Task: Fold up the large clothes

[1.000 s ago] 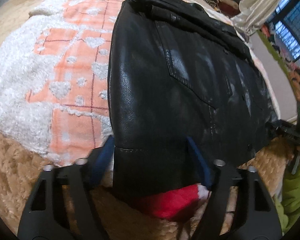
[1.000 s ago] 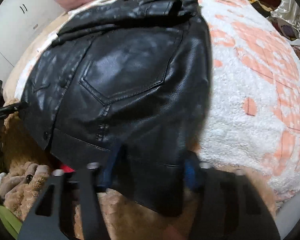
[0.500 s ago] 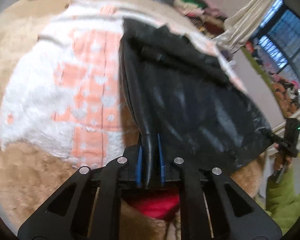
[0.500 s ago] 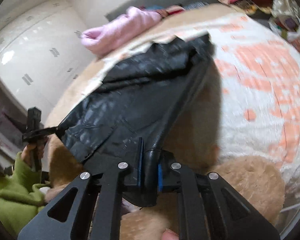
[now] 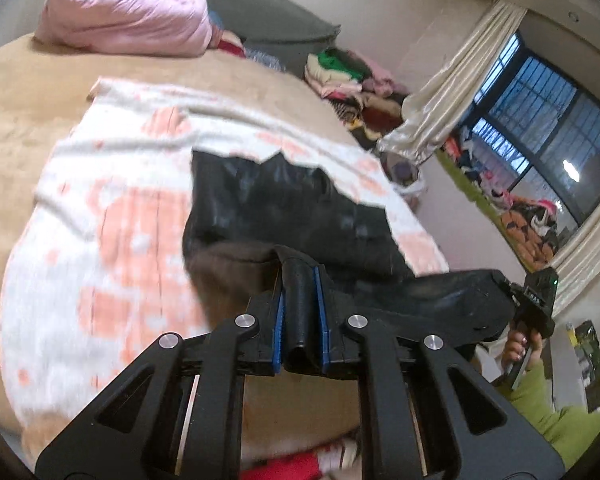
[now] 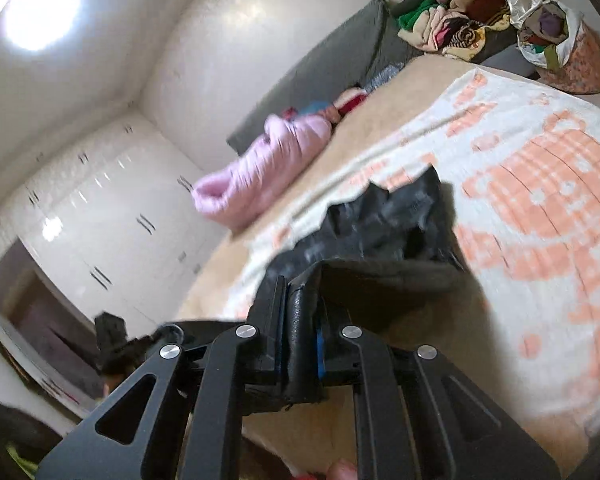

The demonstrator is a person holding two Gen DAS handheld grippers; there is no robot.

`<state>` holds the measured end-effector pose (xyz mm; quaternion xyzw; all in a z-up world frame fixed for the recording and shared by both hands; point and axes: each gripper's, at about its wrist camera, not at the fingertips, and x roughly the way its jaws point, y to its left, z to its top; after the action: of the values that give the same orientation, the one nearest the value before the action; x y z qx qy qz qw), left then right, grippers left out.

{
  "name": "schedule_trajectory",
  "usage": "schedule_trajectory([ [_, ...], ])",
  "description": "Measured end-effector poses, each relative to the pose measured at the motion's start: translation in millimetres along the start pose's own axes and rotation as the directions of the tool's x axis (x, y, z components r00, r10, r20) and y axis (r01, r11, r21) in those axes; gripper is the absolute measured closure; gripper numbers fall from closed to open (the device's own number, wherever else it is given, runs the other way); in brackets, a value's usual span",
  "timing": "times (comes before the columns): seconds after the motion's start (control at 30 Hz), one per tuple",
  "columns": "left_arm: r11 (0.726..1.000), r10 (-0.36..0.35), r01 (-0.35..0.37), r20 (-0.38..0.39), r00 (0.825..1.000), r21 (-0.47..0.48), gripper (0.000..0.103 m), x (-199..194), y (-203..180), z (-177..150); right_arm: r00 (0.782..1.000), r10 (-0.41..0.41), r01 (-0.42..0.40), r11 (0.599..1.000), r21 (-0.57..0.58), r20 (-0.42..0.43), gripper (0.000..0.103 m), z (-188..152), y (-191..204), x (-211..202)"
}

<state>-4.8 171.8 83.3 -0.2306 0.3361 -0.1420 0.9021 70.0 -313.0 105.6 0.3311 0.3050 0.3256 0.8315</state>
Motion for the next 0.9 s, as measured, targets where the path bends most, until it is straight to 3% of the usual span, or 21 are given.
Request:
schedule_trajectory([
  [0.23,0.999,-0.026,0.028,0.033,0.999,-0.043,0.096,36,8,47,0.998,-0.023,0.022,1.0,0.022,0.052,0.093,39,-12,39],
  [0.43,0.996,-0.017,0.018,0.011,1.0,-0.085,0.095,74,24,83,0.996,-0.072,0.068,0.996,0.064,0.049,0.093,69,-27,83],
  [0.73,0.992,0.005,-0.009,-0.029,1.0,-0.124,0.095,119,52,103,0.992,-0.129,0.128,0.978,0.163,-0.004,0.092,85,-68,148],
  [0.9,0.989,0.014,-0.02,-0.042,0.999,-0.146,0.095,141,72,102,0.99,-0.138,0.134,0.973,0.186,0.007,0.089,83,-81,169],
])
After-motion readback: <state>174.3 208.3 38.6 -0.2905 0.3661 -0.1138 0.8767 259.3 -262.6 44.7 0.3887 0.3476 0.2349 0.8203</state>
